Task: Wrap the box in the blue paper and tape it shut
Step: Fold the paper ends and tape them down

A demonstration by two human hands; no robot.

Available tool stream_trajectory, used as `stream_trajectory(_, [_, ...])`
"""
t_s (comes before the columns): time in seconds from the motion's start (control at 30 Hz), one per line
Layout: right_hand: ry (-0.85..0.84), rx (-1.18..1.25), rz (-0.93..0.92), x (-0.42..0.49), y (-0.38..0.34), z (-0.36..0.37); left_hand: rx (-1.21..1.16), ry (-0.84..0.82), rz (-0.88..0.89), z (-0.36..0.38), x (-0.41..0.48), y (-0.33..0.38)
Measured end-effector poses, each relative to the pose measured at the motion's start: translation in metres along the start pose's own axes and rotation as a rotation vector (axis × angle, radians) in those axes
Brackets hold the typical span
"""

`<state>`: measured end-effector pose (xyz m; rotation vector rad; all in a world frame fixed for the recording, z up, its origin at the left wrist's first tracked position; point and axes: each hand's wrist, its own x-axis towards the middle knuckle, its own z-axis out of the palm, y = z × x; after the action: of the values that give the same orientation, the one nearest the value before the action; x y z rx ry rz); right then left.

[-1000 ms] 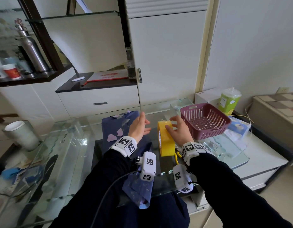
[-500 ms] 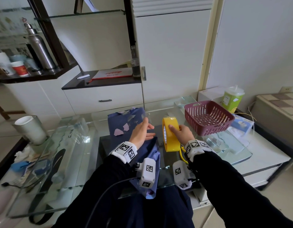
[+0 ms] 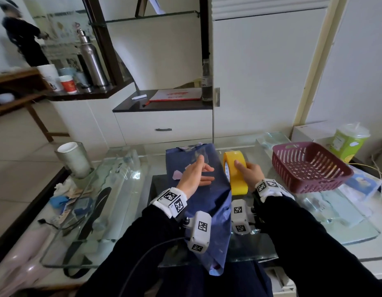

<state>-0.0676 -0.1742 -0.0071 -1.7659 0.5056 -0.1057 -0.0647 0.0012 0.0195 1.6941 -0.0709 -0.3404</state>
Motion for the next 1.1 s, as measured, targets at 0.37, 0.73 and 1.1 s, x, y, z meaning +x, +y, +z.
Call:
stream_trajectory(0.37, [-0.052,-0.054,0.001,-0.007,0.001,0.000,-0.027,0.014,-0.032,-0.009,-0.017,-0.015])
stream_trajectory(0.73, [0.066,-0.095,-0.035,-0.013,0.016,0.000,-0.017,-0.083,-0.062,-0.011,-0.040,-0.035])
stream_trajectory(1.1, [-0.003,0.092,-0.308,-0.037,-0.010,0.020,0.050,-0.140,-0.086,-0.009,-0.032,-0.029])
